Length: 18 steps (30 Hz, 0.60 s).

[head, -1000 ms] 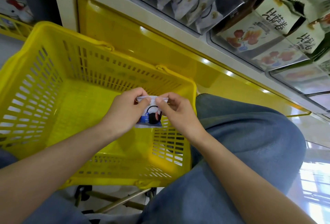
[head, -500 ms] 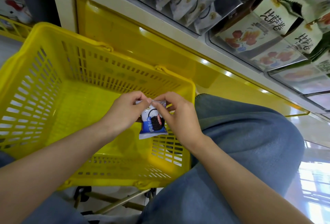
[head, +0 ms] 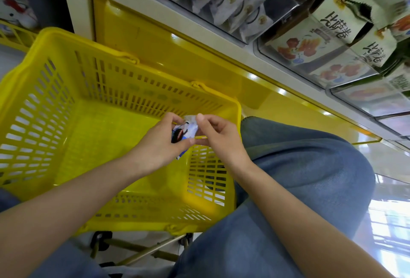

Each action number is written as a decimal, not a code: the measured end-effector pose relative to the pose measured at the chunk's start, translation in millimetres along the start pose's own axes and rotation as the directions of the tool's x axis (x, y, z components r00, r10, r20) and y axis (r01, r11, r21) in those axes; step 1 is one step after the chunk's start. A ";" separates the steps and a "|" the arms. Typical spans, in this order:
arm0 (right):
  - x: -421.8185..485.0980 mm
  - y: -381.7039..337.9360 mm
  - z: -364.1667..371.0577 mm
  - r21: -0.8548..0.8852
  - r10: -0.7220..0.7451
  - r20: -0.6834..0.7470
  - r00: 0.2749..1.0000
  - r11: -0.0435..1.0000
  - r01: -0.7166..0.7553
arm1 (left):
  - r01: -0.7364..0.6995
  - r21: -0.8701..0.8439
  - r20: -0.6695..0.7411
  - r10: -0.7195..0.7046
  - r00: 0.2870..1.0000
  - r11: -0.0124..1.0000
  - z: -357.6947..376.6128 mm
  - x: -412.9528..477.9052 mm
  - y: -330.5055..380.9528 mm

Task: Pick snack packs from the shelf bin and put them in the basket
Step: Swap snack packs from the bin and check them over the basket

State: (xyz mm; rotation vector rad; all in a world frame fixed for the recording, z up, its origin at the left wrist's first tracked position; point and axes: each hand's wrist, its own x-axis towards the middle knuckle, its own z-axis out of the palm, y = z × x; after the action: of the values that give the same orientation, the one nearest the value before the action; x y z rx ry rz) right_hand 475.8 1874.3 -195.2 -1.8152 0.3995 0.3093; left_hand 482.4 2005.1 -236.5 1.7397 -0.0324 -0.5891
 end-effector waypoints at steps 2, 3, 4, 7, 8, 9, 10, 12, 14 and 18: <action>-0.3 -0.7 0.1 0.001 -0.015 0.038 0.999 1.000 0.015 | 0.045 -0.121 -0.019 -0.047 0.999 0.992 -2.7 2.8 -0.2; -0.3 -0.5 0.1 -0.020 -0.019 0.036 0.999 1.000 0.020 | 0.060 -0.189 -0.029 -0.067 0.997 0.980 -3.3 4.1 0.5; -0.2 0.2 0.6 -0.050 -0.015 0.027 1.000 0.999 0.016 | 0.072 -0.247 -0.038 -0.084 0.996 0.966 -3.4 5.3 1.6; 0.1 2.7 2.2 -0.107 0.037 0.039 0.999 0.994 -0.032 | 0.106 -0.353 -0.023 -0.122 0.992 0.930 -1.9 6.7 2.7; 0.2 3.9 2.9 -0.109 0.048 0.048 0.998 0.993 -0.042 | 0.121 -0.372 -0.010 -0.134 0.991 0.920 -1.4 6.3 2.4; 0.1 5.3 3.4 -0.117 0.048 0.052 0.997 0.992 -0.042 | 0.135 -0.389 0.002 -0.146 0.989 0.911 -1.2 5.9 2.2; -0.2 6.6 4.0 -0.132 0.040 0.049 0.998 0.991 -0.033 | 0.150 -0.409 0.015 -0.157 0.987 0.900 -1.1 5.6 1.9; -1.3 8.8 5.2 -0.163 0.004 0.035 0.999 0.987 0.002 | 0.172 -0.473 0.044 -0.172 0.984 0.864 -1.6 4.8 3.2; -2.1 10.2 5.9 -0.193 -0.041 0.021 0.999 0.980 0.045 | 0.168 -0.499 0.060 -0.160 0.985 0.850 -1.8 4.0 5.1; -2.2 11.2 5.9 -0.226 -0.091 0.010 0.996 0.970 0.091 | 0.118 -0.435 0.024 -0.120 0.993 0.893 -2.7 2.2 5.5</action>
State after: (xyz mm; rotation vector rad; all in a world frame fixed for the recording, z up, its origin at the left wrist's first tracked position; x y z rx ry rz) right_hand 469.1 1877.4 -205.7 -2.0503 0.2889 0.3009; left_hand 486.9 2005.4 -231.9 1.3094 0.1978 -0.6286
